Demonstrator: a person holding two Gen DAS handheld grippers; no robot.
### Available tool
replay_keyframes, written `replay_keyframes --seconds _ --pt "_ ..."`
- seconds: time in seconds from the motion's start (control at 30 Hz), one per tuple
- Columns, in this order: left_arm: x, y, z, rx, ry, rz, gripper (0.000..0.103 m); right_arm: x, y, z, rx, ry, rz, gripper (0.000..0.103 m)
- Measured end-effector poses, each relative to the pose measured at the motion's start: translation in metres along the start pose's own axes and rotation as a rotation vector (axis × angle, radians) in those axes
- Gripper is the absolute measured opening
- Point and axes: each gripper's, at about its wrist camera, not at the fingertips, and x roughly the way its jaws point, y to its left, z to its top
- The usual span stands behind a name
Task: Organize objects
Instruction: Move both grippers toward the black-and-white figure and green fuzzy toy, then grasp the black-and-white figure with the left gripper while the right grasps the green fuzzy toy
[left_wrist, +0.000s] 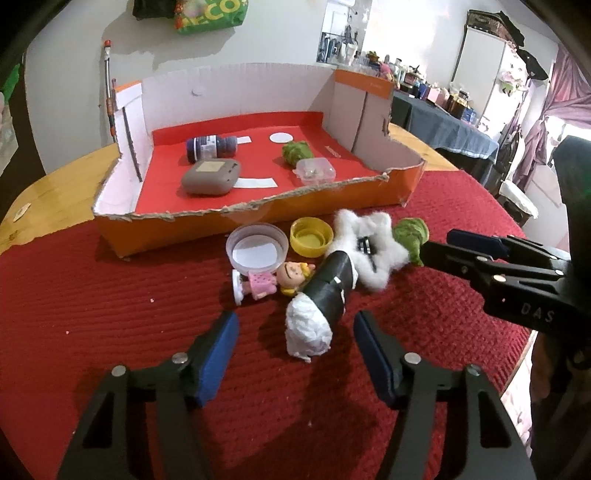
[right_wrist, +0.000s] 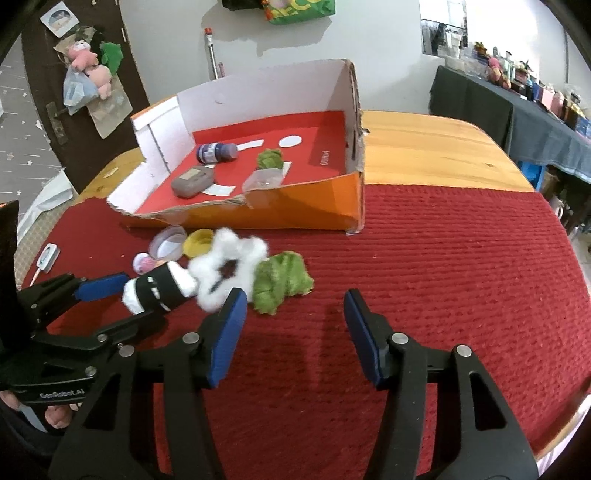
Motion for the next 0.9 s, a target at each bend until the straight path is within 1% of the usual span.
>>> replay_keyframes --seconds 0.17,0.3,0.33,0.37,0.43,0.53,0.57,0.6,0.67,0.9 --pt "0.005 -0.002 0.003 0.007 -0.004 0.002 0.062 0.008 -0.002 0.004 -0.005 0.009 -0.002 0.051" --pt "0.007 -0.003 0.005 0.009 -0.008 -0.002 0.062 0.012 -0.001 0.008 -0.013 0.010 0.004 0.051" --pt "0.008 -0.004 0.006 0.013 -0.009 -0.003 0.059 0.013 0.000 0.009 -0.016 0.009 0.005 0.051" --pt "0.007 -0.005 0.006 0.017 -0.010 -0.008 0.051 0.014 0.002 0.010 -0.018 0.009 0.007 0.051" --pt "0.008 -0.007 0.007 0.018 -0.010 -0.022 0.044 0.016 0.005 0.012 -0.024 0.009 0.014 0.051" --pt "0.009 -0.008 0.007 0.023 -0.009 -0.036 0.039 0.020 0.010 0.014 -0.032 0.012 0.020 0.051" --pt "0.009 -0.008 0.007 0.022 -0.009 -0.043 0.037 0.021 0.011 0.015 -0.033 0.014 0.021 0.048" --pt "0.009 -0.007 0.008 0.019 -0.007 -0.054 0.032 0.023 0.011 0.015 -0.031 0.016 0.025 0.045" --pt "0.008 -0.007 0.008 0.018 -0.005 -0.062 0.031 0.026 0.010 0.016 -0.016 0.030 0.046 0.033" --pt "0.006 -0.007 0.007 0.015 -0.007 -0.069 0.029 0.020 0.006 0.012 0.005 0.025 0.064 0.031"
